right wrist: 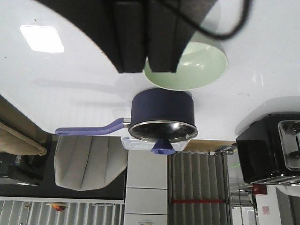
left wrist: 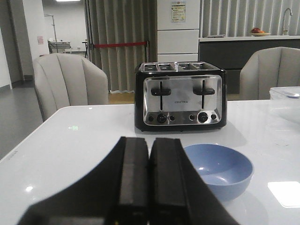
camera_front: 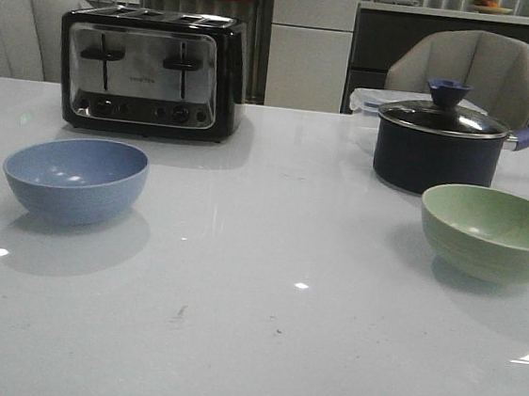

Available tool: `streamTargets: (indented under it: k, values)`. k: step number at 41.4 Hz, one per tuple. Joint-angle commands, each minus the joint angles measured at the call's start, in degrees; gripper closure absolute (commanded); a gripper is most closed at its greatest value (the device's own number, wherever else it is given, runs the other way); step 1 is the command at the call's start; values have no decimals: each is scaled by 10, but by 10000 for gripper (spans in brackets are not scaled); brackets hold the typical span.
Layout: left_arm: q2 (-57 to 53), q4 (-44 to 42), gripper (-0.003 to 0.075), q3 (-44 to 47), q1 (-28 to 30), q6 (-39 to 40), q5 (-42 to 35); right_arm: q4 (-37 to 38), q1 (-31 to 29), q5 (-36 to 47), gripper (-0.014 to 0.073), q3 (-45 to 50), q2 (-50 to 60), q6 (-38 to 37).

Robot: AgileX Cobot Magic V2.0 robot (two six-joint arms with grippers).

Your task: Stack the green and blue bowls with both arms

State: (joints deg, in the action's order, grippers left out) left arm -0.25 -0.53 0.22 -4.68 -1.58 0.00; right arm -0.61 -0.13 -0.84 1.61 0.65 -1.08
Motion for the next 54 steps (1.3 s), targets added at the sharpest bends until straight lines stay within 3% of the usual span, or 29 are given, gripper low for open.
streamTargets:
  k: [1, 22, 34, 43, 54]
  values:
    - [-11, 5, 627, 3, -3, 4, -51, 6, -3, 46, 568, -2, 10, 1]
    - [-11, 5, 627, 3, -3, 4, -51, 6, -3, 46, 568, -2, 10, 1]
    - [-11, 5, 627, -12, -3, 4, -71, 3, -2, 88, 568, -9, 10, 1]
    - [-8, 5, 627, -115, -3, 4, -24, 1, -2, -19, 568, -117, 8, 1]
    - [69, 11, 627, -307, -3, 4, 136, 1, -2, -182, 568, -309, -87, 1]
